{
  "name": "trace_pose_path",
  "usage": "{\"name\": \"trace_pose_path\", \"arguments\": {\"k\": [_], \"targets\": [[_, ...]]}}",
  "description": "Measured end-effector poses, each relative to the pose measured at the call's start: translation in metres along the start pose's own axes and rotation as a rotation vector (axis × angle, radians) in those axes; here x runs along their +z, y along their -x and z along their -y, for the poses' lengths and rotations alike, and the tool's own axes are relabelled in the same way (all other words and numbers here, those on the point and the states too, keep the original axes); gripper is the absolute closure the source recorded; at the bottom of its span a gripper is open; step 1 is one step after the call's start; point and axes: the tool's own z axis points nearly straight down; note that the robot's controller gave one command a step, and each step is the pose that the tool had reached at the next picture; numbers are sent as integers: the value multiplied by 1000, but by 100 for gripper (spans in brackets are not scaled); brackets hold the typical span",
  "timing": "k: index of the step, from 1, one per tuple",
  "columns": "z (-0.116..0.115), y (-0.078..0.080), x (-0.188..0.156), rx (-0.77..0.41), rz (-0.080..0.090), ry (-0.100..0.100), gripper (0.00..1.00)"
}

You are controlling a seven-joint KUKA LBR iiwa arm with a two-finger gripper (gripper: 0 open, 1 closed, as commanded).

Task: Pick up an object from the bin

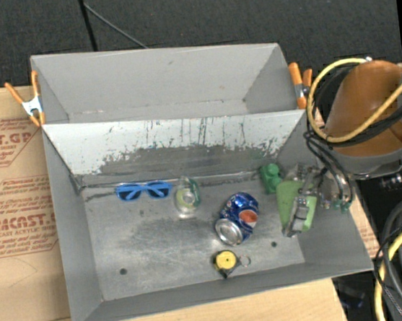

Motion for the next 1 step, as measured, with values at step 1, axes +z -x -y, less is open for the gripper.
{"name": "trace_pose_path", "arguments": {"k": [1], "targets": [[-25,9,-109,-66,3,1,100]]}}
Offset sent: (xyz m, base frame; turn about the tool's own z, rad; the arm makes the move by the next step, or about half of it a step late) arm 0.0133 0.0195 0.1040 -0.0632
